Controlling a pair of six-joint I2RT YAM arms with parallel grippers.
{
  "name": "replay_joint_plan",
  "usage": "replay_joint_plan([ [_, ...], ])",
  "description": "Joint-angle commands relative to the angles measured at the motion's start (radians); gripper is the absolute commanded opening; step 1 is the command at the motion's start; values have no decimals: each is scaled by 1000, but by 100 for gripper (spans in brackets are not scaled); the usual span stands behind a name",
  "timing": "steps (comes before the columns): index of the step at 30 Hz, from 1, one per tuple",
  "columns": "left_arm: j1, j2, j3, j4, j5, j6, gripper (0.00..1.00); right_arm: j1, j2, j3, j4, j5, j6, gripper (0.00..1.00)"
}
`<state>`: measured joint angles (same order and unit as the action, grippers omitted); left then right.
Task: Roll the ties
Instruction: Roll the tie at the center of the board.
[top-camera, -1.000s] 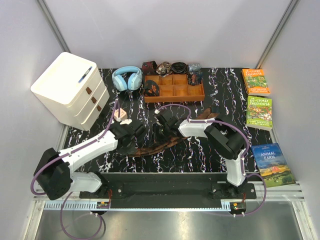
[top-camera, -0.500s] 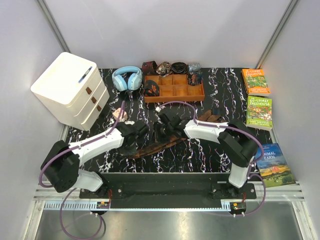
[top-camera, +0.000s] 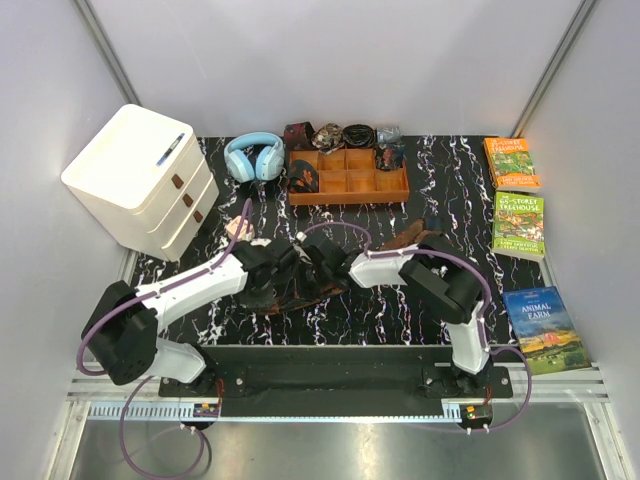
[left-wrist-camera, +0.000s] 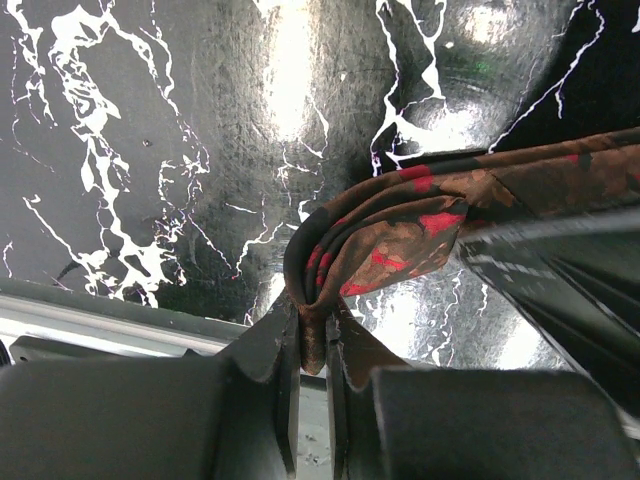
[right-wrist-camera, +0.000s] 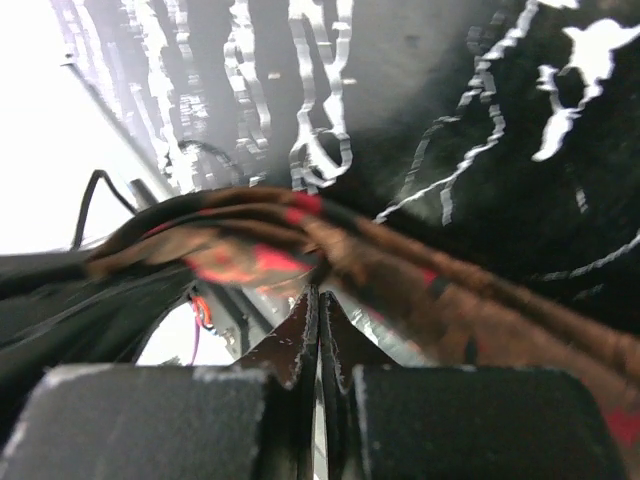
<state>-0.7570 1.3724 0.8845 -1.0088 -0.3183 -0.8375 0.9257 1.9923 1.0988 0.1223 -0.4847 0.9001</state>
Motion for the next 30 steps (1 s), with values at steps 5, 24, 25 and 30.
replay_joint_plan([
  [5,4,-12,70,-22,24,40,0,15,76,72,76,-12,43,1],
  [24,-24,120,218,-13,90,54,0,19,117,162,48,-18,65,1],
  [25,-25,146,237,-13,88,54,0,19,117,168,39,-20,62,1],
  [30,-51,232,269,-17,76,60,0,19,105,173,-10,-14,53,1],
])
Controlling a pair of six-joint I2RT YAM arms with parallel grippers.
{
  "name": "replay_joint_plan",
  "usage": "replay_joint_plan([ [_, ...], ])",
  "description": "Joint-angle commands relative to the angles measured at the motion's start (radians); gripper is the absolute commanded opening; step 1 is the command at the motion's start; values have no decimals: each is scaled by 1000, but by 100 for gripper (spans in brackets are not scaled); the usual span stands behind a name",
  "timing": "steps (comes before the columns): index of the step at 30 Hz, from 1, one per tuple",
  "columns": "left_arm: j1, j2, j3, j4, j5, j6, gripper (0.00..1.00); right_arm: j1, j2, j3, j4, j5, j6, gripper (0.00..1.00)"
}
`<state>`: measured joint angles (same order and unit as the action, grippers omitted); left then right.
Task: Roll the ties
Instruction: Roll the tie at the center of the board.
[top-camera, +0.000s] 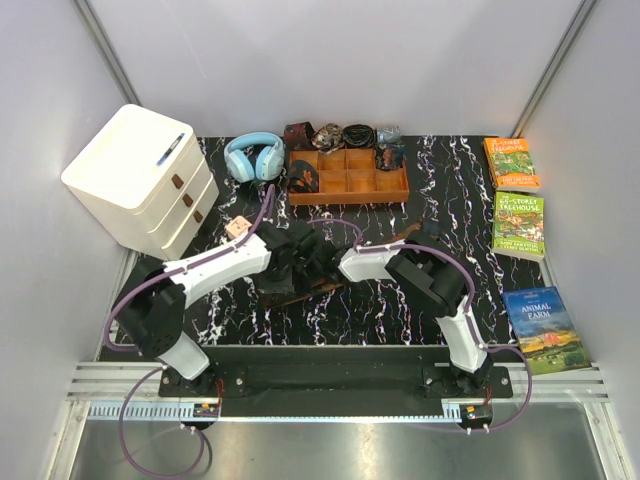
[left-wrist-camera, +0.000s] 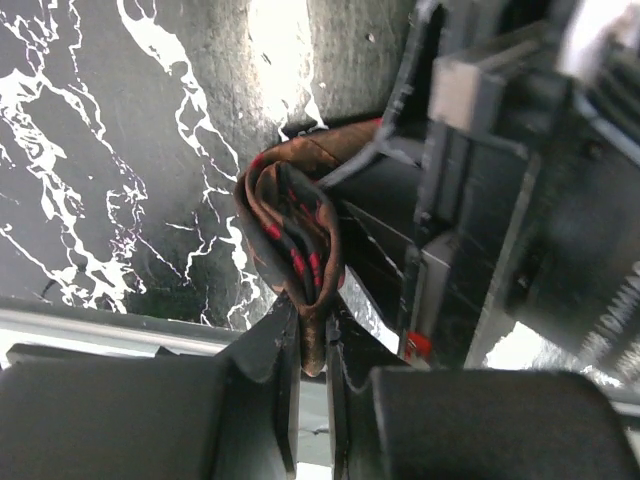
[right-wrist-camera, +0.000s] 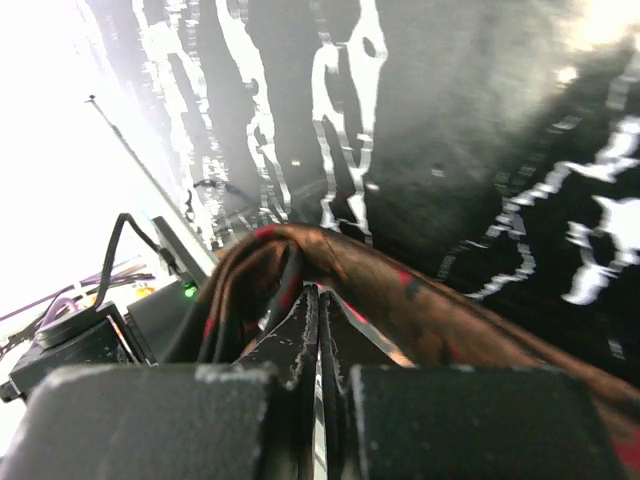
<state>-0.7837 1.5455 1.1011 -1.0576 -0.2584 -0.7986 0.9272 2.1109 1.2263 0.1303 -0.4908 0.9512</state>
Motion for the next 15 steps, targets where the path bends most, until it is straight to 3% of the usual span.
replay_joint_plan([
  [1,-26,65,55,24,10,18,0,19,-29,44,-44,-6,-3,1],
  [15,-35,128,63,4,-25,42,0,10,-281,-88,-297,139,-60,5],
])
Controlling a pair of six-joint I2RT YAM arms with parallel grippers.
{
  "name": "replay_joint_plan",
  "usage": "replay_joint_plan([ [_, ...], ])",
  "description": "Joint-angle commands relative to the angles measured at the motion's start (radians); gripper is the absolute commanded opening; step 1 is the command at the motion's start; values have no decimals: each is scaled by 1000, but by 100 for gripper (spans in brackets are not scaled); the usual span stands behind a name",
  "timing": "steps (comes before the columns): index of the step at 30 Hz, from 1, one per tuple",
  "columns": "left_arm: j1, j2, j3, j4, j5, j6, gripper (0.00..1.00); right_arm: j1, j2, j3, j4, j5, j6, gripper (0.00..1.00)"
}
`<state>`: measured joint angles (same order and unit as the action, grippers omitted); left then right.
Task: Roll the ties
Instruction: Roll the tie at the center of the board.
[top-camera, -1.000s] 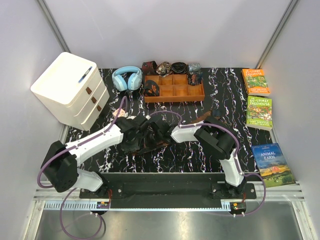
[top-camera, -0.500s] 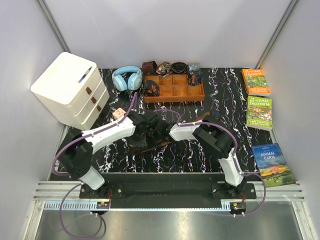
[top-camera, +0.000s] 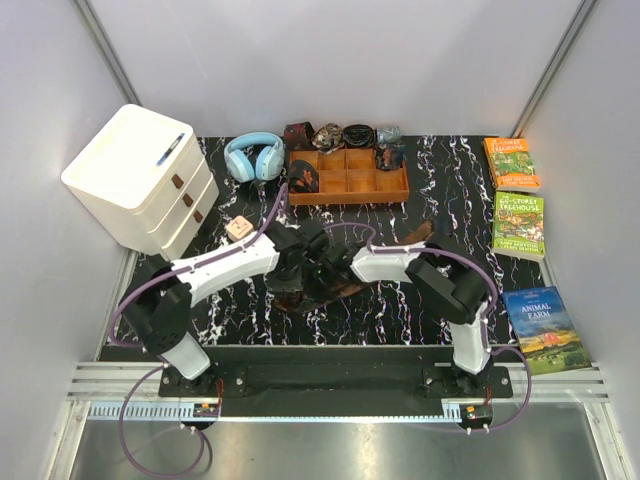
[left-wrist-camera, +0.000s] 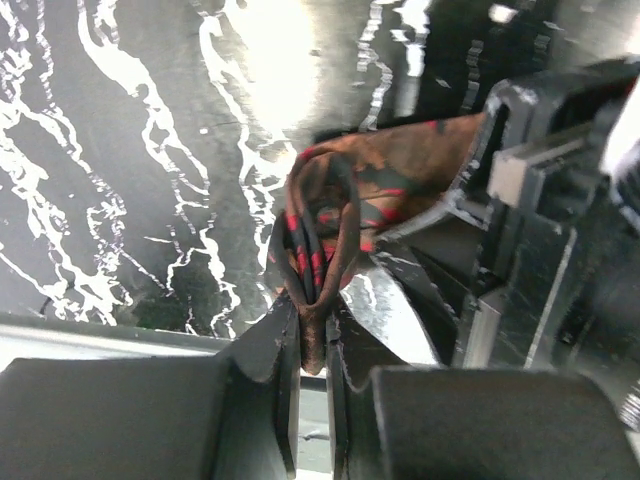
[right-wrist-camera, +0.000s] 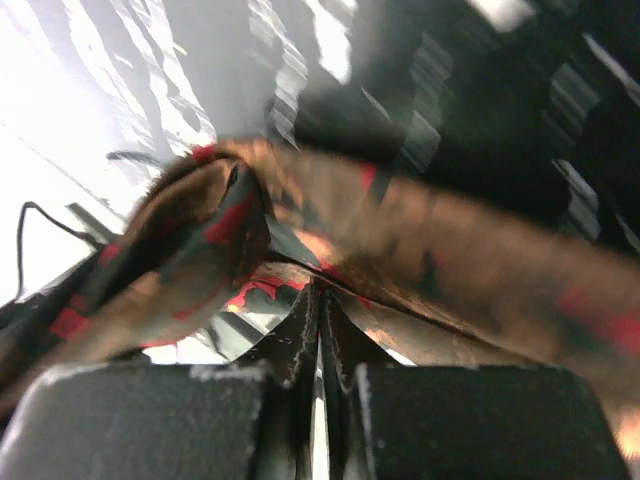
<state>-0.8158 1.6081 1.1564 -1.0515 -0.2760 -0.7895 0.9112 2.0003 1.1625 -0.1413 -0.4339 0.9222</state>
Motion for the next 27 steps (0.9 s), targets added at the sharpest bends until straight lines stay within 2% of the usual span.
replay_joint_plan([
  [1,-3,68,12,-4,-6,36,0,25,-201,-36,-26,87,-26,6],
  [6,-20,92,43,-24,-14,38,0,11,-280,-125,-27,136,-14,7],
  [11,-33,64,42,-48,-26,29,0,-5,-362,-187,3,250,-8,11],
  [19,-33,-31,85,-107,-8,35,0,-24,-296,-156,85,251,-91,9],
  [24,-31,-134,78,-108,6,30,0,-72,-305,-182,234,238,-50,9],
  [27,-25,-207,65,-111,46,26,0,-103,-299,-172,252,218,-48,11],
])
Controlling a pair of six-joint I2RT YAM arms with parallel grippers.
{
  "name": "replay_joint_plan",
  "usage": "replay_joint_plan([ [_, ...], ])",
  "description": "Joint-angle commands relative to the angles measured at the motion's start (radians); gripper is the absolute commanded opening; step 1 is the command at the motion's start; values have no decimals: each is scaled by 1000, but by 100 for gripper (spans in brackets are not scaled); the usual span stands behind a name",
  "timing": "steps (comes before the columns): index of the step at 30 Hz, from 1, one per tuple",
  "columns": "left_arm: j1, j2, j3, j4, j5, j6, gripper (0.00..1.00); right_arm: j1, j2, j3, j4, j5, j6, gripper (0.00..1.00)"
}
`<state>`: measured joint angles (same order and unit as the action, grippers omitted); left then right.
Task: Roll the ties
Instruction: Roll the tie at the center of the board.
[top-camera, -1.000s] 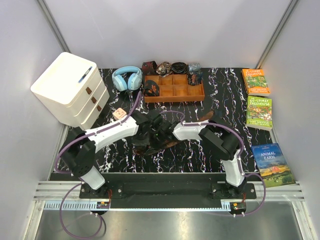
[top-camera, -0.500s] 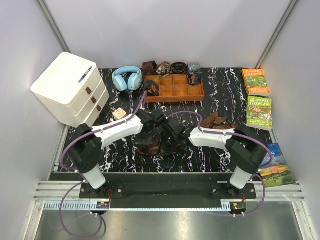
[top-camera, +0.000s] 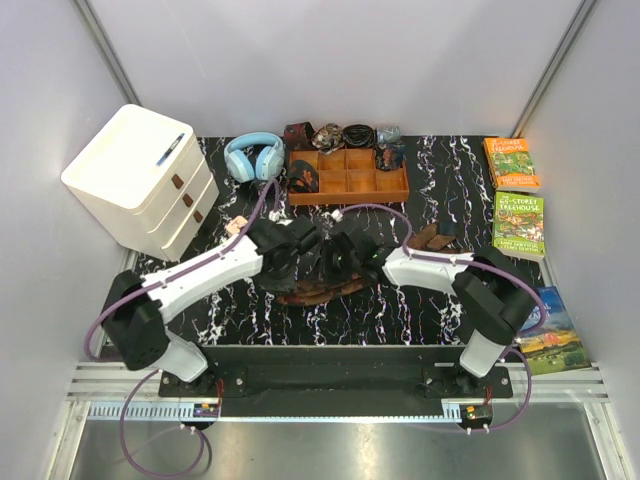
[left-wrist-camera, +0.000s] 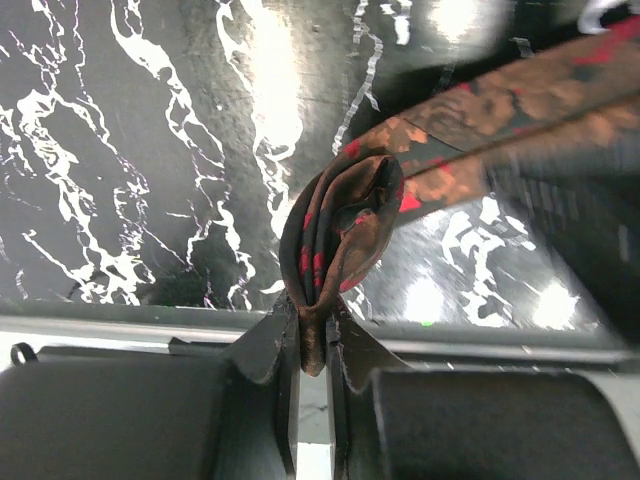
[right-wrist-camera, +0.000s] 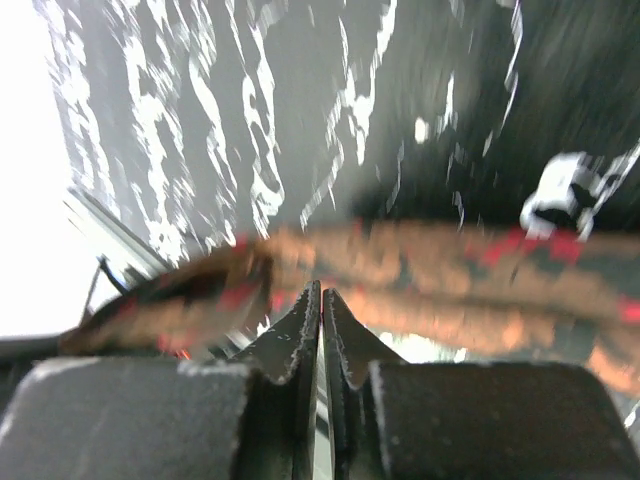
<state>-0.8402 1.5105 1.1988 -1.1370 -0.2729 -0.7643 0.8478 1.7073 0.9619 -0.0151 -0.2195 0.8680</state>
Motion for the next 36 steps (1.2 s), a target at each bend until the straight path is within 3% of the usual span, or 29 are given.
replay_joint_plan([
  [1,0,-139,16,-26,66,-3,0,-45,3,49,124,-10,5,12],
  [11,-2,-207,-192,29,126,-40,0,-16,141,152,129,-135,25,17],
  [20,-2,-184,-203,43,112,-33,0,63,350,288,104,-247,32,15],
  [29,-2,-133,-183,43,115,-9,0,83,334,235,103,-330,49,12],
  [36,-2,-122,-163,37,112,-4,6,123,299,157,125,-348,71,12],
])
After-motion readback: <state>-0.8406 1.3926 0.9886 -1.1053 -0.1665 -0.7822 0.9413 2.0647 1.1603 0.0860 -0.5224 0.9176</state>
